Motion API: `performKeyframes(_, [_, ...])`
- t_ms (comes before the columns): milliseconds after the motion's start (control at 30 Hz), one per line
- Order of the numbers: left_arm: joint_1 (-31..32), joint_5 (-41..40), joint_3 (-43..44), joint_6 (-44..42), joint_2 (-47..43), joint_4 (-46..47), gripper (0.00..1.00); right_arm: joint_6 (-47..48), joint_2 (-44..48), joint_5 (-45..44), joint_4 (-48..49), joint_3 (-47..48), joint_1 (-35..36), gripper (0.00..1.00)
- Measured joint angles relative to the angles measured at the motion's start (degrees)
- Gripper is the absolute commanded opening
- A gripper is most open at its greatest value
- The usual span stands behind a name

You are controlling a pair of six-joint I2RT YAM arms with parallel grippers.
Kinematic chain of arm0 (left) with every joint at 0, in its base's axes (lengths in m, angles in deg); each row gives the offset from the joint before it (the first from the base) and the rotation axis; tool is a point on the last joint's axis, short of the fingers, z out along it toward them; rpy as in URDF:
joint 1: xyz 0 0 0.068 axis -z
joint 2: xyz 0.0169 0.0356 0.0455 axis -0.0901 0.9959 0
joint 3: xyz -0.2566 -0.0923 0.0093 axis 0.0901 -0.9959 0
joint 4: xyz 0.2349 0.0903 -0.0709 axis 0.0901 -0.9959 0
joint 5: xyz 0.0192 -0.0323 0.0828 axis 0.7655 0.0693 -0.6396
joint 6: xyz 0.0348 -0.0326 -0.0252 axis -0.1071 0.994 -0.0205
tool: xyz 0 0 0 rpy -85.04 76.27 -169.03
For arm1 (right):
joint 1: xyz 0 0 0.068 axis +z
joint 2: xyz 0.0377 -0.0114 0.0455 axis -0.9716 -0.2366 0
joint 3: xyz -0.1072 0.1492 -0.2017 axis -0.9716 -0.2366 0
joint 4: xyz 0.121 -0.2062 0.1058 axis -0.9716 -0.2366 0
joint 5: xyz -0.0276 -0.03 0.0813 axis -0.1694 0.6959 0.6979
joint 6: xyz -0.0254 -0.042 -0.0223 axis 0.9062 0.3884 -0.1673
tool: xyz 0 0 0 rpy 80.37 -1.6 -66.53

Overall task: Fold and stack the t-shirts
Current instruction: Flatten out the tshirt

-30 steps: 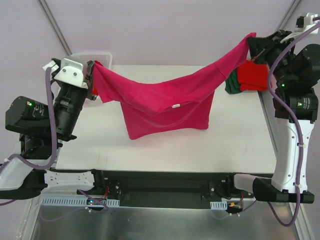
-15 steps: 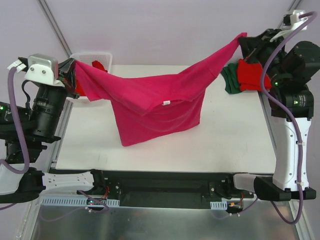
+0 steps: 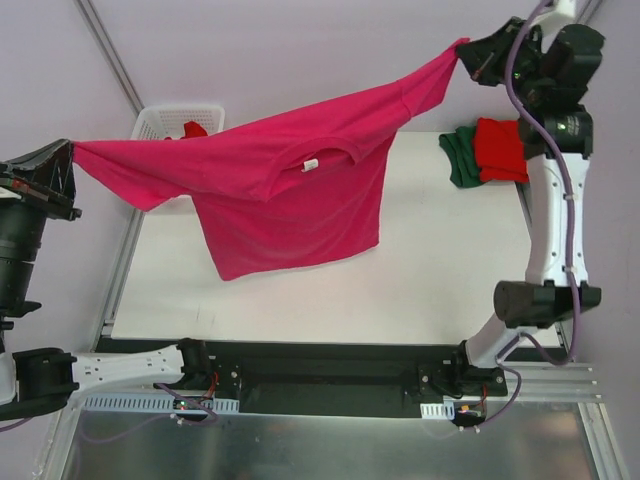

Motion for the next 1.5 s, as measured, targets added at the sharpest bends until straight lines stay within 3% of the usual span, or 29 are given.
performKeyframes(267, [0.0,10.3,2.9,19.0,3.9,-18.1,0.00,-3.2,-13.0,7.0,-0.8,4.8,6.5,0.01])
performKeyframes(500, [0.0,17.0,1.2,26.8,6.7,-24.9,0.00,-5.2,-16.5,12.9,-0.3,6.3,11.3,0.01])
performKeyframes(833, [-0.1,14.4,5.5,26.6,-4.2,-26.8,0.00,-9.9,-17.0,17.2,5.5,7.7,12.5,0.01])
performKeyframes(1200, [-7.3,13.3,15.9,23.5,-5.0,-30.0,0.00,-16.3,-21.0,17.6,12.1,10.3,10.8,0.01])
performKeyframes(1500, [-7.9,19.2,11.3,27.5,-4.3,-32.6,0.00,-19.8,-26.8,18.9,14.4,10.6,12.7,0.01])
